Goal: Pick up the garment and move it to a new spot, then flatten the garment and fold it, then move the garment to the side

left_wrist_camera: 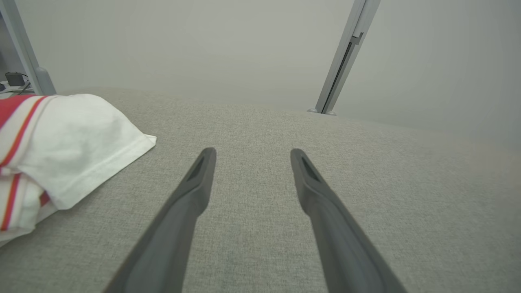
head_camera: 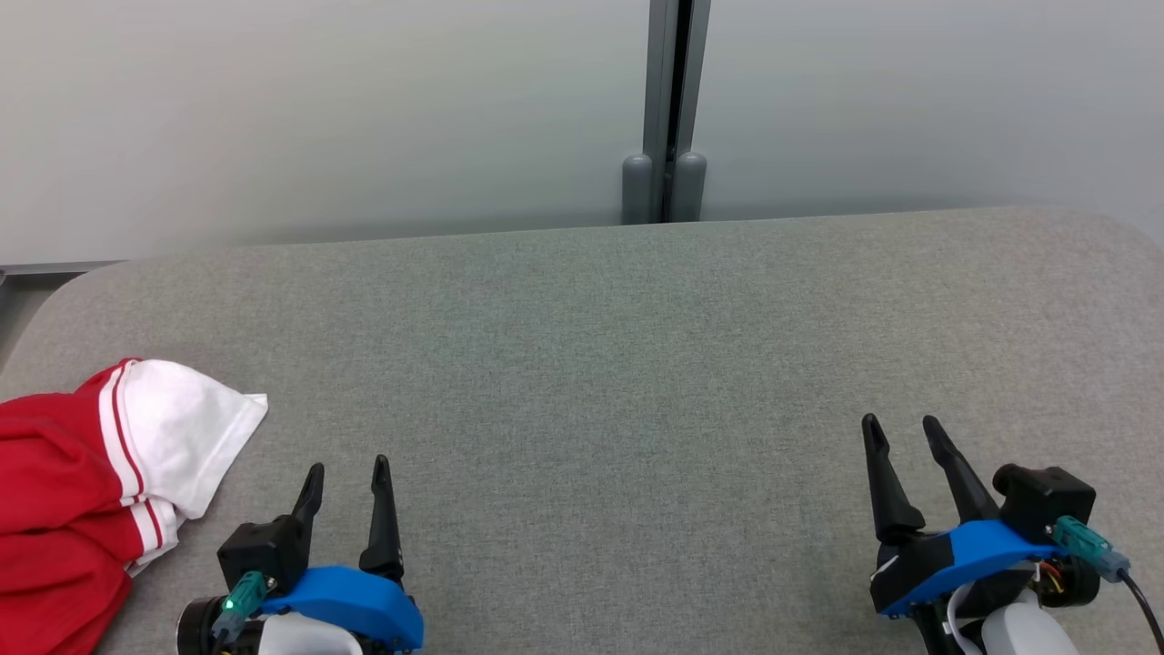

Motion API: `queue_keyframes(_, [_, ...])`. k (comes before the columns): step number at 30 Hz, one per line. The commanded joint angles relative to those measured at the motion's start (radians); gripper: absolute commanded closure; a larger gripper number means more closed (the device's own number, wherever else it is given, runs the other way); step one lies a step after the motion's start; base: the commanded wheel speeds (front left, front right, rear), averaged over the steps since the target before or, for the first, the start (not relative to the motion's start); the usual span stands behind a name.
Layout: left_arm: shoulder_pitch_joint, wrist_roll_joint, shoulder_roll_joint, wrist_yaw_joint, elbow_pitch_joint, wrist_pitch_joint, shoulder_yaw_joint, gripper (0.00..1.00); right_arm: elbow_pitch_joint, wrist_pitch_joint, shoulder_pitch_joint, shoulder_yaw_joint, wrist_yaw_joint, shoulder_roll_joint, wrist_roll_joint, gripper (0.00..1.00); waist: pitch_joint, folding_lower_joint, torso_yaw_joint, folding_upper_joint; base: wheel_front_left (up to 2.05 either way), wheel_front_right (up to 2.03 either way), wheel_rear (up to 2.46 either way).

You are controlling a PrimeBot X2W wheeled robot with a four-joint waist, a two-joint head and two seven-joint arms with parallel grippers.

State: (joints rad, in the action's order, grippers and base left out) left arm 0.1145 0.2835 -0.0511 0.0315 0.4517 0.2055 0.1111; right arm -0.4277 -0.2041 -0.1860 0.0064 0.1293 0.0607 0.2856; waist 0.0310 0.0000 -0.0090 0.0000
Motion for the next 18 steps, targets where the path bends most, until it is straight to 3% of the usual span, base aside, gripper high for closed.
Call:
queue_keyframes(1, [0.004, -0.025, 0.0, -0.006, -0.001, 0.01, 0.004, 0.0, 0.0, -0.011, -0.014, -0.006, 0.002, -0.003, -0.026, 0.0, 0.0, 0.0, 0.0, 0.0, 0.0, 0.0, 0.0])
queue_keyframes(18, [-0.018, -0.118, 0.001, -0.023, 0.035, 0.04, 0.009, 0.0, -0.064, -0.041, -0.012, -0.035, 0.001, -0.01, -0.171, 0.0, -0.003, 0.0, 0.003, 0.0, 0.0, 0.0, 0.0])
